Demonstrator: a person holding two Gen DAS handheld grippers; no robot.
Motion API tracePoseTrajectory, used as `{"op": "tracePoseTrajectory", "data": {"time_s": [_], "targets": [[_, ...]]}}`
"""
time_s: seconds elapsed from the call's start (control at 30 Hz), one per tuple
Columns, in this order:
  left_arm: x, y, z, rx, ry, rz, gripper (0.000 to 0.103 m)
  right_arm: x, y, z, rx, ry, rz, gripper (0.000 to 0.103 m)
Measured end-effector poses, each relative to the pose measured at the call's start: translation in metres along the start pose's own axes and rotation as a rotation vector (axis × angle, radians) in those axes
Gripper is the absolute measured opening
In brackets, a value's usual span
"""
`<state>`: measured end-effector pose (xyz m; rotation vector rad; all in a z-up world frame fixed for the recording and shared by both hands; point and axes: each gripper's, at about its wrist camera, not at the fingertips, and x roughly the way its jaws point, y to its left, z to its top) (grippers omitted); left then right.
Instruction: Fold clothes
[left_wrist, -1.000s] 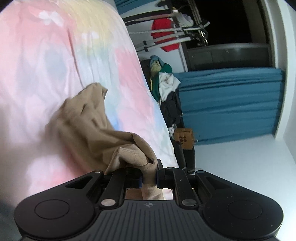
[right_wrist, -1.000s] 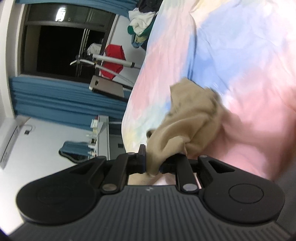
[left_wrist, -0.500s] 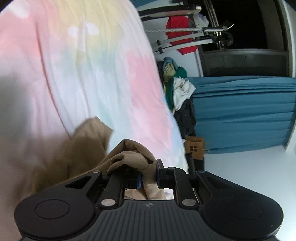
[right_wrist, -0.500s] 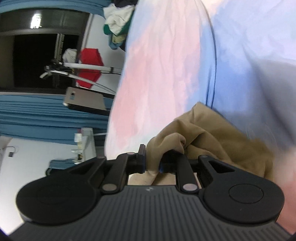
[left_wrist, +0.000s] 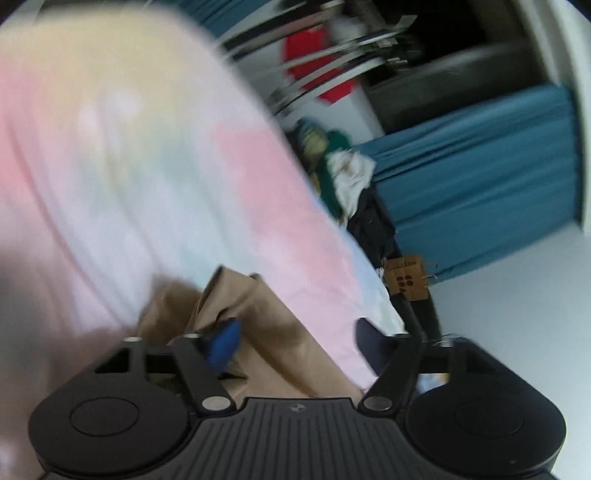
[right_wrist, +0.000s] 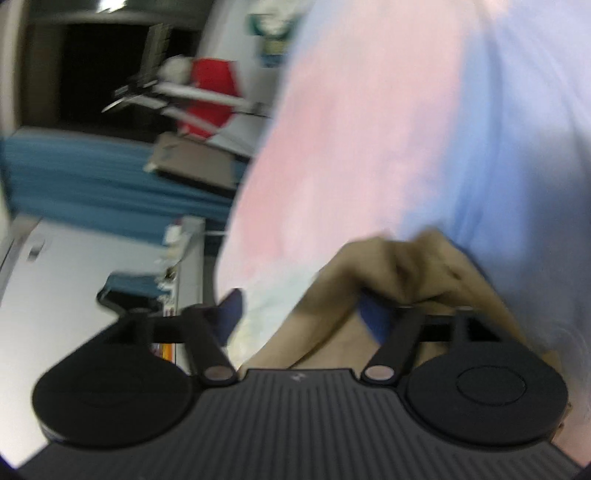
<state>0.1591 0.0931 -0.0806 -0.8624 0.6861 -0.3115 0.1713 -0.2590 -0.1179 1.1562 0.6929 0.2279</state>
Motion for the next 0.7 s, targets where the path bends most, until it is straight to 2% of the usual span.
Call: {"op": "tracePoseTrajectory", "data": {"time_s": [0.1, 0.17, 0.3, 0.37, 0.43, 0.6, 0.7], "targets": [[-0.017, -0.026, -0.009, 0.187, -0.073, 0.024, 0.081, -0.019, 0.024, -0.009, -0.163, -0.071, 0.007, 0.078], [-0.021, -0.041, -0.016, 0.304, -0.087, 0.036, 0.082, -0.015, 0.028, -0.015, -0.249, -0.07, -0.038, 0.076], [-0.009, -0.059, -0.034, 0.498, -0.063, 0.106, 0.082, 0.0, 0.03, -0.027, -0.406, -0.049, -0.144, 0.042], [0.006, -0.063, -0.047, 0.595, -0.046, 0.17, 0.082, 0.007, 0.032, -0.032, -0.483, -0.038, -0.197, 0.032], [0.014, -0.063, -0.052, 0.636, -0.035, 0.202, 0.081, 0.014, 0.033, -0.038, -0.561, -0.028, -0.25, 0.027], [0.026, -0.058, -0.059, 0.676, -0.012, 0.247, 0.08, 0.032, 0.036, -0.052, -0.755, 0.0, -0.384, 0.026], [0.033, -0.055, -0.064, 0.7, 0.001, 0.274, 0.08, 0.041, 0.035, -0.056, -0.779, 0.006, -0.406, 0.026]]}}
